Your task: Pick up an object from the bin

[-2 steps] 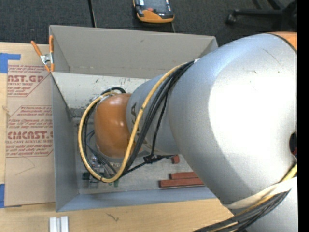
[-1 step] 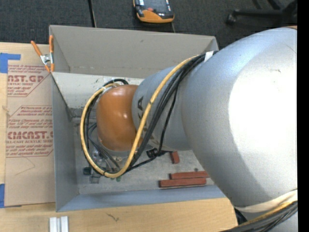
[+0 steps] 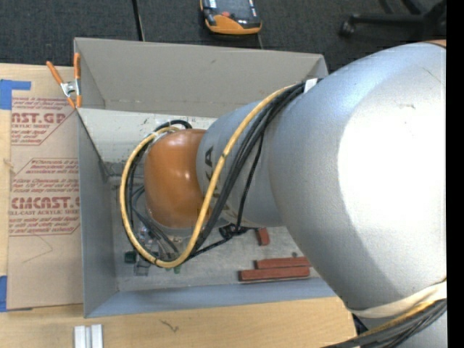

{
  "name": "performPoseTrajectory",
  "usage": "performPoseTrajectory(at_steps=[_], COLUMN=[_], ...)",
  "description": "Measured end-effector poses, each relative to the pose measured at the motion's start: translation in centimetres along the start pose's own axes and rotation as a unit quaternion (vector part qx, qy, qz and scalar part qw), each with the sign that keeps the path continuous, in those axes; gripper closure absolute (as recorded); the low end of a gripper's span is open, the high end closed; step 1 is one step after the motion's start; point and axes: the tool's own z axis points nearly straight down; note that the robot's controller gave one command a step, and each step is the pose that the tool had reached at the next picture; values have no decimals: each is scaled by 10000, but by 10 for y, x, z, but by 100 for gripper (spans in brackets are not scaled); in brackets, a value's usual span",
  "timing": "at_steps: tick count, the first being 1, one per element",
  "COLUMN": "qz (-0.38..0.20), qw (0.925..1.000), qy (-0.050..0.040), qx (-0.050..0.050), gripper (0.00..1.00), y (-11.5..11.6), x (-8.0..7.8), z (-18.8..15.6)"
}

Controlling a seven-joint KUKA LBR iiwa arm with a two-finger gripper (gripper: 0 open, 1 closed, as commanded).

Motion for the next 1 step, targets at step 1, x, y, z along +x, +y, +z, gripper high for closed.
performPoseTrajectory(at_steps=[1], qz=[-1], qw=[10000], qy=[22], qx=[14], gripper=[100], y=[-1], x=[1], z=[4])
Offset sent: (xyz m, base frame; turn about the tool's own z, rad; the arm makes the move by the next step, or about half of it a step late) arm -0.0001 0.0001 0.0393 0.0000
